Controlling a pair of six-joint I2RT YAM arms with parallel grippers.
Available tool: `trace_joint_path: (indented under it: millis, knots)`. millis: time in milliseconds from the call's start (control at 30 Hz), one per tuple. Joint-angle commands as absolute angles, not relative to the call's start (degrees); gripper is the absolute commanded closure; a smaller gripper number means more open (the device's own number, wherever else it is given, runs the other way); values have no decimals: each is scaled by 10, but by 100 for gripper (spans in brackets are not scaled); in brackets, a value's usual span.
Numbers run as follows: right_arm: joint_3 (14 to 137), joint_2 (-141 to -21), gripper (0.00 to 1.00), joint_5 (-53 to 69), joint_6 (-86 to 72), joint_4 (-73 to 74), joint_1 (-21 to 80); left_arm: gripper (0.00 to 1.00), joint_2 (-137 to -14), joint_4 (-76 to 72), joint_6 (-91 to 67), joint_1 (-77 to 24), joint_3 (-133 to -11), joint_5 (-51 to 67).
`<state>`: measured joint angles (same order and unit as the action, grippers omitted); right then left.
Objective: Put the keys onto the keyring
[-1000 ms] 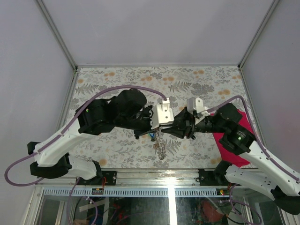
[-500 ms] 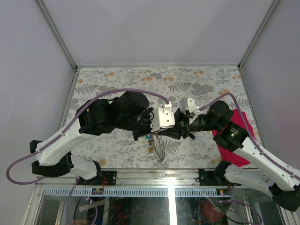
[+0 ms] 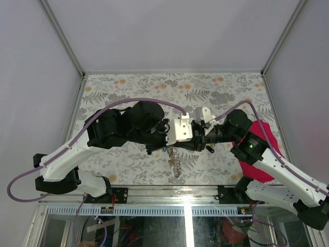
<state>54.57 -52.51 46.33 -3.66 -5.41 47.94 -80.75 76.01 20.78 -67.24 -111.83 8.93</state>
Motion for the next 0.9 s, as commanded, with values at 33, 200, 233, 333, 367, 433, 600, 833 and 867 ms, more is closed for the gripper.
trace_joint_path:
  millis: [33, 200, 233, 333, 367, 433, 600, 833, 867]
  knots:
    - [555, -531, 97, 478, -39, -85, 478, 100, -799, 745, 216, -678, -1141, 82]
    - [552, -511, 100, 466, -37, -90, 478, 94, -774, 714, 213, -679, -1116, 72]
    - [553, -507, 100, 464, -37, -89, 478, 89, -765, 702, 211, -679, -1107, 71]
    - [565, -501, 100, 468, -37, -80, 478, 75, -729, 648, 201, -679, -1063, 70]
    - [570, -499, 100, 474, -38, -77, 478, 73, -715, 626, 193, -679, -1044, 74]
    - [579, -498, 100, 482, -39, -72, 478, 72, -688, 582, 185, -679, -1006, 89]
    - [592, -492, 100, 493, -44, -70, 478, 71, -628, 489, 167, -679, -926, 100]
    - [589, -478, 100, 479, -75, -112, 478, 69, -560, 353, 139, -679, -819, 103]
    - [585, -475, 100, 475, -81, -122, 478, 69, -553, 342, 137, -679, -809, 102]
